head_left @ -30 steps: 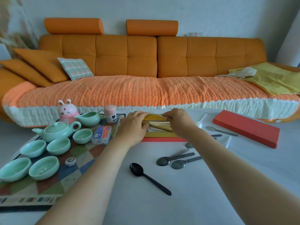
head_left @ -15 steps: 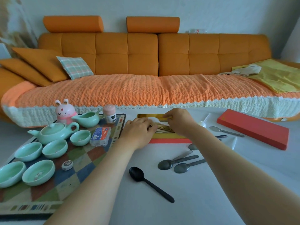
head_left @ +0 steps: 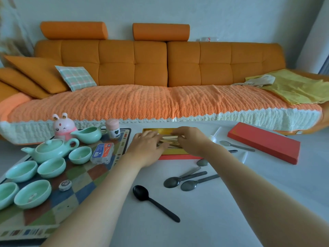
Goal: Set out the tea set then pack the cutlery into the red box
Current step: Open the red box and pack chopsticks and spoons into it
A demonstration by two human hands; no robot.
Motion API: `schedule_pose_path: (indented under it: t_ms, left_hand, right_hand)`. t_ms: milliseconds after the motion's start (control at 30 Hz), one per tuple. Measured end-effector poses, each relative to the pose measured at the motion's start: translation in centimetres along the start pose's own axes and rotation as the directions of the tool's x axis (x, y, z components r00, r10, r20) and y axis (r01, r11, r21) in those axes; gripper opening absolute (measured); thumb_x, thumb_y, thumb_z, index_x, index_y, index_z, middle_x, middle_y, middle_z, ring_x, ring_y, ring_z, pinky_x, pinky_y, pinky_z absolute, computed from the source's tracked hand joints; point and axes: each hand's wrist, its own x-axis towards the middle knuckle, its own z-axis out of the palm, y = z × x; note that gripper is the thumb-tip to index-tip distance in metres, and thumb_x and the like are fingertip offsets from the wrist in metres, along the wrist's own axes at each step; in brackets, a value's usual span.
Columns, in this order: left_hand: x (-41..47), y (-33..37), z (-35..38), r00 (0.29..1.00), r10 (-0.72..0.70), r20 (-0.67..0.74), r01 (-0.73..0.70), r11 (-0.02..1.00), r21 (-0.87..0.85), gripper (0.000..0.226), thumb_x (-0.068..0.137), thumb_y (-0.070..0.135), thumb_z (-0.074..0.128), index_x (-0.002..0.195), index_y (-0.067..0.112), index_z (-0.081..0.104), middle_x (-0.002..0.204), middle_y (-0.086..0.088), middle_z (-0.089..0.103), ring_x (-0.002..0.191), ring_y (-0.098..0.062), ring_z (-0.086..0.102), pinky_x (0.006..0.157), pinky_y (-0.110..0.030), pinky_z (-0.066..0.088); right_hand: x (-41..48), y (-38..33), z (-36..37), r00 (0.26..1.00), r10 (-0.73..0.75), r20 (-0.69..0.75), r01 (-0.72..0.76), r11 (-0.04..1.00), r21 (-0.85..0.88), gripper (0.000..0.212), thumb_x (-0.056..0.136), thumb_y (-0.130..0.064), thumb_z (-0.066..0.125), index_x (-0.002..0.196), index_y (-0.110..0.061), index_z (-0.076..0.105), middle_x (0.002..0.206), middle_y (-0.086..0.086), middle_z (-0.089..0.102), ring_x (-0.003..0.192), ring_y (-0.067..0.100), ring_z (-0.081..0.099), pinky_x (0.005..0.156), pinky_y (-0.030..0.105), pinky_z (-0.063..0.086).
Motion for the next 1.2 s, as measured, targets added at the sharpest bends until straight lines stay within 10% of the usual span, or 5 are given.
schedule_pose_path:
  t_ms: [200,367,500,967,1200]
  left_hand:
    - [0.5,3.7,-0.7,0.985,0.093,-0.145,-0.099,0.994,-0.037,0.049,0.103,0.044,0.034,0.147,0.023,0.040,0.152,0.006,0.039,0.140,-0.016,0.031,0.115,-0.038,0.023]
    - [3.9,8.8,-0.7,0.981,0.165,-0.106,-0.172,0.983,-0.058,0.042,0.102,0.028,0.037,0.143,0.024,0.044,0.146,0.004,0.043,0.136,-0.019,0.034,0.110,-0.040,0.029]
    - [6.3,11.4,0.4,0.984,0.180,-0.016,-0.180,0.982,-0.061,0.042,0.100,0.019,0.037,0.140,0.022,0.048,0.144,0.001,0.045,0.134,-0.022,0.033,0.107,-0.041,0.030]
    - [7.8,12.3,2.1,0.984,0.139,-0.111,-0.154,0.977,-0.145,0.037,0.096,0.022,0.044,0.131,0.024,0.056,0.134,0.005,0.050,0.126,-0.019,0.037,0.105,-0.038,0.034]
    - [5.9,12.5,-0.1,0.991,-0.045,-0.129,-0.053,0.746,-0.664,0.020,0.097,0.038,0.057,0.114,0.026,0.057,0.105,0.010,0.062,0.095,-0.010,0.059,0.073,-0.024,0.045]
  right_hand:
    - [-1.1,3.6,-3.5,0.946,0.165,-0.279,-0.146,0.985,0.087,0.044,0.092,-0.006,0.040,0.120,-0.028,0.066,0.128,-0.001,0.061,0.057,0.011,0.056,0.052,0.028,0.045]
    - [-2.1,7.3,-4.3,0.959,0.236,-0.158,-0.265,0.945,-0.192,0.055,0.090,-0.002,0.043,0.137,-0.030,0.054,0.147,0.000,0.046,0.112,0.021,0.055,0.088,0.035,0.050]
    - [-2.2,9.3,-4.2,0.990,0.142,-0.007,-0.133,0.906,-0.401,0.065,0.094,-0.003,0.042,0.153,-0.029,0.030,0.160,-0.005,0.028,0.144,0.022,0.029,0.115,0.042,0.026]
    - [-1.4,11.0,-5.1,0.999,0.013,-0.049,-0.024,0.974,-0.225,0.033,0.093,-0.025,0.065,0.126,-0.032,0.060,0.125,0.000,0.056,0.123,0.022,0.042,0.106,0.042,0.032]
    - [-2.2,8.3,-6.8,0.952,-0.095,-0.290,0.105,0.994,0.020,0.027,0.089,-0.028,0.071,0.116,-0.025,0.068,0.113,-0.003,0.064,0.107,0.018,0.054,0.096,0.042,0.045]
